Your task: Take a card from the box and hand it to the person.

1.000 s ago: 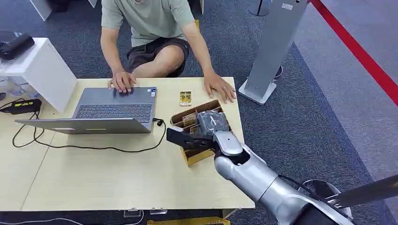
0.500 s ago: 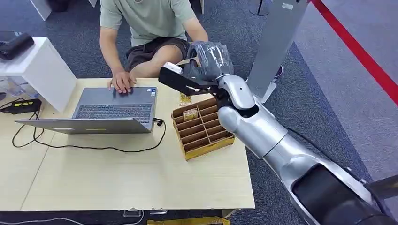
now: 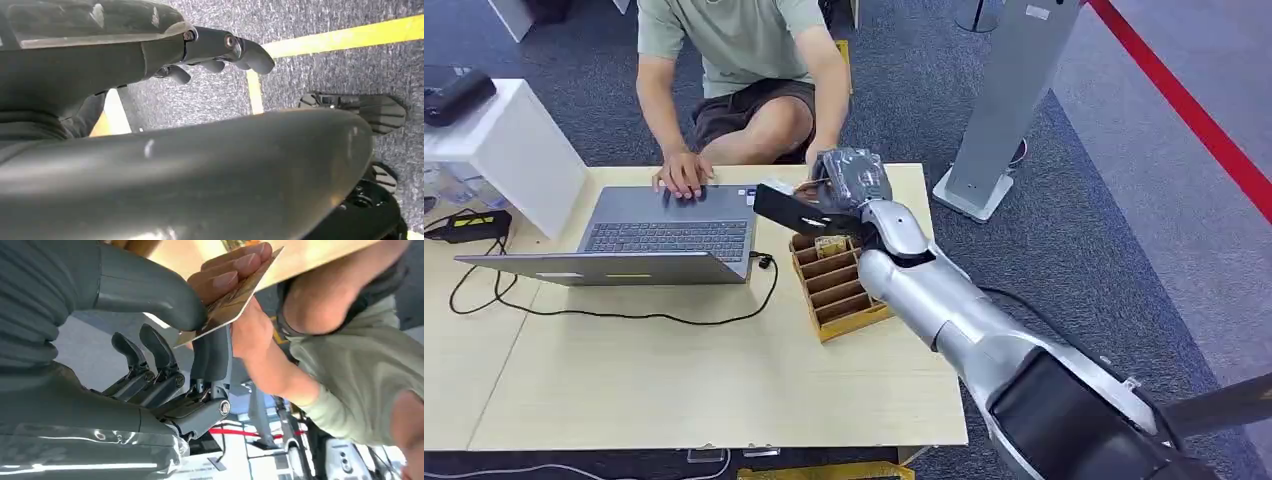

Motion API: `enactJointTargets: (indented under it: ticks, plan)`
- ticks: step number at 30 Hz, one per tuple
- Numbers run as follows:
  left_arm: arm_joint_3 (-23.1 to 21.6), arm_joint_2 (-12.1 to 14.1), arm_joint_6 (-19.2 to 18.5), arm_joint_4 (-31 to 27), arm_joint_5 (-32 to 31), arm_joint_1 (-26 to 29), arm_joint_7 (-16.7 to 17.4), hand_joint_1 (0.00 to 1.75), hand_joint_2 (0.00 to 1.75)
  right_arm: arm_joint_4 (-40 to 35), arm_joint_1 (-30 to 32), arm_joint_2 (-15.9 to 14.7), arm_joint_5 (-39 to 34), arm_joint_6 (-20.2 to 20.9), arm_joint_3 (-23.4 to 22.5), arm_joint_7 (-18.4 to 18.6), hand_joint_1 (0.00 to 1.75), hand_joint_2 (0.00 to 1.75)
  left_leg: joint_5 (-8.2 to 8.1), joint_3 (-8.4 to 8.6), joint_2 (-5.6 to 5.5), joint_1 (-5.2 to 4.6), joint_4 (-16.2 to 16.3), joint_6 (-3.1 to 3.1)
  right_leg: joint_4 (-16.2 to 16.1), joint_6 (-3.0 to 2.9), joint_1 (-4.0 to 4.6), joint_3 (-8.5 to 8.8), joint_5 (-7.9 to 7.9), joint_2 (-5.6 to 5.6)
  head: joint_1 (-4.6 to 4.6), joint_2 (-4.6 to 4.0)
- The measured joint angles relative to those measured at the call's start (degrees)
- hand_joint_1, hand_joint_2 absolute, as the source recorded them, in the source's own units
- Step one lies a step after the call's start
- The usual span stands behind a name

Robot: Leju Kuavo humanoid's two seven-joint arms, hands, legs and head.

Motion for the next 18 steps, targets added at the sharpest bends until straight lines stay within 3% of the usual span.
enactJointTargets:
  ticks: [1, 8, 13, 16, 18]
  plan:
    - [-0.13, 0.0, -0.15, 0.0, -0.07, 0.0, 0.0, 0.0, 0.0, 0.95, 0.06, 0.07, 0.0, -0.09, 0.04, 0.07, 0.0, 1.75, 0.0, 0.0, 0.0, 0.0, 0.0, 0.0, 0.0, 0.0, 0.0, 0.0, 0.0, 0.0, 0.04, 0.0]
    - [-1.42, 0.0, -1.31, 0.0, -1.16, 0.0, -0.61, 0.0, 0.0, 4.09, 0.82, -0.2, 0.22, -0.11, 0.2, 1.46, 0.0, 1.75, 0.0, 0.02, 0.0, 0.0, 0.01, 0.0, 0.0, 0.0, 0.0, -0.02, 0.02, 0.02, 0.02, 0.0]
    - [-1.66, 0.02, -0.98, 0.0, -0.07, 0.0, -0.79, 0.0, 0.0, 3.92, 0.4, -0.74, -0.52, -2.84, 0.13, 0.74, 0.0, 1.75, 0.0, 0.01, 0.0, 0.0, 0.01, 0.0, 0.01, 0.0, 0.0, -0.03, 0.02, 0.03, -0.07, 0.0]
    - [-1.68, 0.02, -0.68, 0.0, 0.79, 0.03, -0.79, 0.0, 0.0, 0.58, -0.86, -1.88, -0.87, -3.15, -0.04, 1.66, 0.0, 1.75, 0.0, 0.02, 0.01, 0.0, 0.01, 0.0, 0.01, 0.0, 0.0, -0.03, 0.02, 0.03, -0.02, 0.0]
    - [-1.66, 0.02, -0.22, 0.0, 1.86, 0.1, -0.68, 0.0, 0.0, -6.78, -1.11, -4.35, -1.47, -2.25, -0.85, 4.22, 0.0, 1.75, 0.01, 0.04, 0.01, -0.01, 0.02, 0.0, 0.0, 0.0, 0.0, -0.01, 0.02, 0.02, 0.02, 0.0]
